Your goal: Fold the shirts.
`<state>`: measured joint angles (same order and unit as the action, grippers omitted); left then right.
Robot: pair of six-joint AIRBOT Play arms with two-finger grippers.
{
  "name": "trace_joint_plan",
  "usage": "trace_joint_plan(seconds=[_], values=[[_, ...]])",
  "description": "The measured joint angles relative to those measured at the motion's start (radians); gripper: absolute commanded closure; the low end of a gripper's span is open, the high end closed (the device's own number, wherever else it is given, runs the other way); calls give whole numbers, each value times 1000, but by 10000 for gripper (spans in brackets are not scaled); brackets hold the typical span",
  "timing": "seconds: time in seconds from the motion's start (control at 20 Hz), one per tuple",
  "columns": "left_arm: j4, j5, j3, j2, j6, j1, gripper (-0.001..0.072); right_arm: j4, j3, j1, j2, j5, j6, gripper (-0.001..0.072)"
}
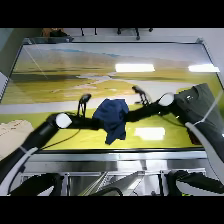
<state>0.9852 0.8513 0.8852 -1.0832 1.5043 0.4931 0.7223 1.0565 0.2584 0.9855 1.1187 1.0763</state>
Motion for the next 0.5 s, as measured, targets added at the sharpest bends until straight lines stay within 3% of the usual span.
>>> trace_joint_plan(seconds=[0.25,0.4,0.5], values=[[51,227,616,161,5,-148,696,-17,586,-159,-63,161,23,694],[55,398,1019,143,2,-211,696,-27,882,-187,-81,196,38,694],[55,512,1178,110,6,-231,696,-27,969,-195,-94,212,50,694]])
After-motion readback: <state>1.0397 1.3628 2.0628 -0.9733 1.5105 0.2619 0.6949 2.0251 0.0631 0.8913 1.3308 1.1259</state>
